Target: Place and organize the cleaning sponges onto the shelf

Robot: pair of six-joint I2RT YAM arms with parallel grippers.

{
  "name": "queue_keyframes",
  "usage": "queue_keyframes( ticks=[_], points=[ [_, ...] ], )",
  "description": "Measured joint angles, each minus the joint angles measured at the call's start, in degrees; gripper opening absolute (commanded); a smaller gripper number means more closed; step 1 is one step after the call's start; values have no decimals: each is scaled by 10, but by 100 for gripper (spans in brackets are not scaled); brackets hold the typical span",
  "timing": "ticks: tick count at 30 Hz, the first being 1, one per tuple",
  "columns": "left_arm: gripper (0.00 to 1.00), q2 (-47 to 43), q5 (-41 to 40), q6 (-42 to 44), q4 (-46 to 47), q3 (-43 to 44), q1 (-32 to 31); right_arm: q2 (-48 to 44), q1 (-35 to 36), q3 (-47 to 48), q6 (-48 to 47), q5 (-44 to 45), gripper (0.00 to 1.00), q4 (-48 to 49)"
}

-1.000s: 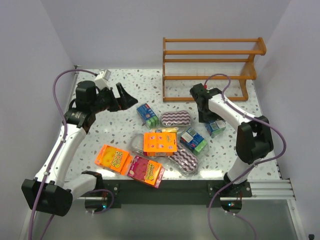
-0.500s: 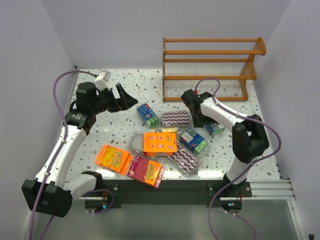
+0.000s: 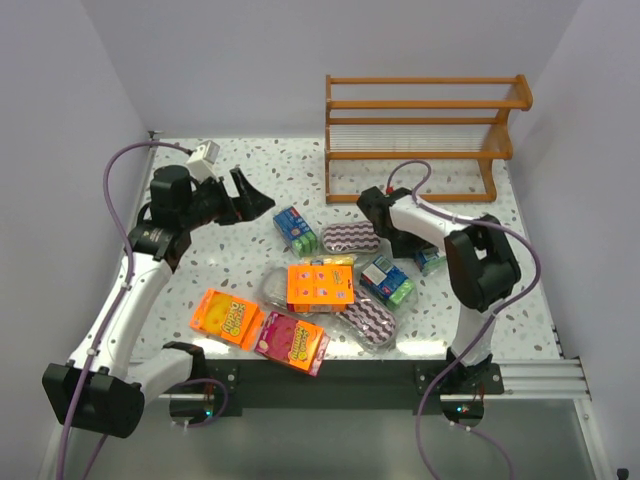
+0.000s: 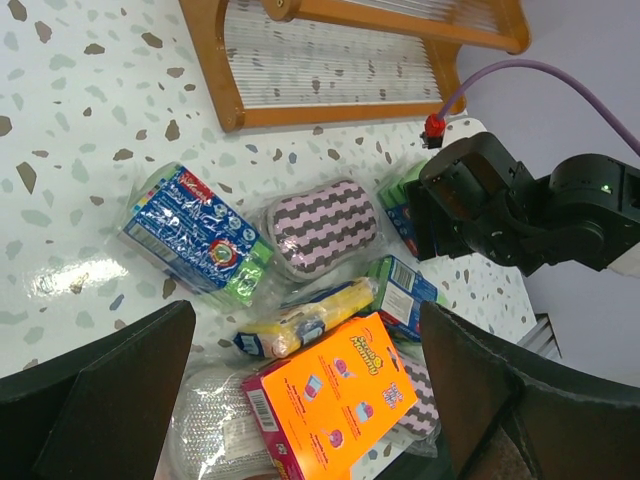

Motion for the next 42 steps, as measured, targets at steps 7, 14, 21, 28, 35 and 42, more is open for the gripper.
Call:
queue_keyframes(
  ticks=[7, 14, 21, 28, 35, 42],
  points=[
    [100, 0, -1, 0, -1, -5, 0, 13, 0, 0, 1, 3, 54, 14],
    [100, 0, -2, 3, -1, -5, 0, 25, 0, 2, -1, 7, 9, 23],
    [100, 0, -4, 14, -4, -5, 0, -1, -1, 3, -19, -36, 0, 27],
    [100, 4, -5, 15, -5, -5, 0, -94, -13, 100, -51, -129, 0, 11],
    [100, 8, -2, 15, -3, -5, 0, -38, -23, 154, -62, -54, 0, -13],
    [100, 8, -1, 16, -5, -5, 0, 80, -27, 152, -78, -27, 39, -14]
  ],
)
